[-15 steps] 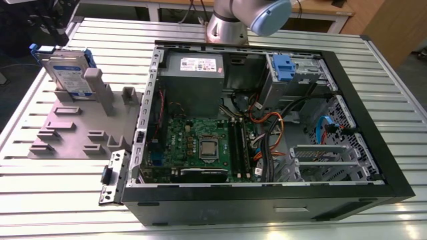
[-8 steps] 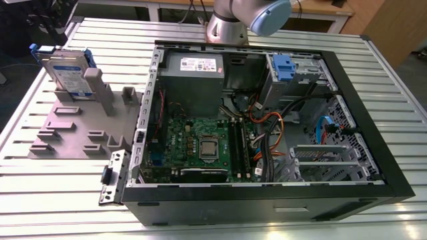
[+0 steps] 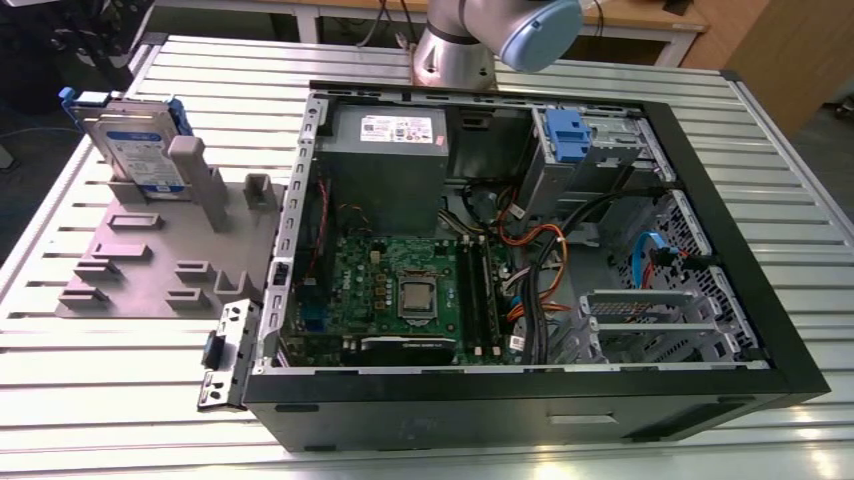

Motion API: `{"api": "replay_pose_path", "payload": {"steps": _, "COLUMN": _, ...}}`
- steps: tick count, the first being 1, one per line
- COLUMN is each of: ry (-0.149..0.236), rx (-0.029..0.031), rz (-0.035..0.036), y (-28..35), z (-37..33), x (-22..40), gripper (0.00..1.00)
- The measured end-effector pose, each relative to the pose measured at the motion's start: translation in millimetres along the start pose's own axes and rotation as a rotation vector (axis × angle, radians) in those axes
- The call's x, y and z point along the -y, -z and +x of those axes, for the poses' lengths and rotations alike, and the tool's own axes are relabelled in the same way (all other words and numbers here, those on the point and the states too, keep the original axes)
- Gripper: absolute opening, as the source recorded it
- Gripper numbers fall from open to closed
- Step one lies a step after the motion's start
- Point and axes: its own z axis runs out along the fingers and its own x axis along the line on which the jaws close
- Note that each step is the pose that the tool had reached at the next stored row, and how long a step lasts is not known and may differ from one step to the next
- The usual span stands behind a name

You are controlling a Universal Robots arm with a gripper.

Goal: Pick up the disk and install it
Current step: 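Reach for the disk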

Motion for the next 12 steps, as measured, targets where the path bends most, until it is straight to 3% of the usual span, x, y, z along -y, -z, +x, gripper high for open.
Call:
{"api": "replay_pose_path", "payload": {"steps": 6, "ry": -0.004, "rx": 0.0001, "rz": 0.0003, "y": -1.1, "z": 8.9, "x": -5.2, "gripper": 0.11}}
{"api": "replay_pose_path", "payload": {"steps": 12, "ry": -0.006, "rx": 0.0009, "rz": 0.007, "y": -7.0, "z": 29.0, "x": -12.2, "gripper": 0.11}}
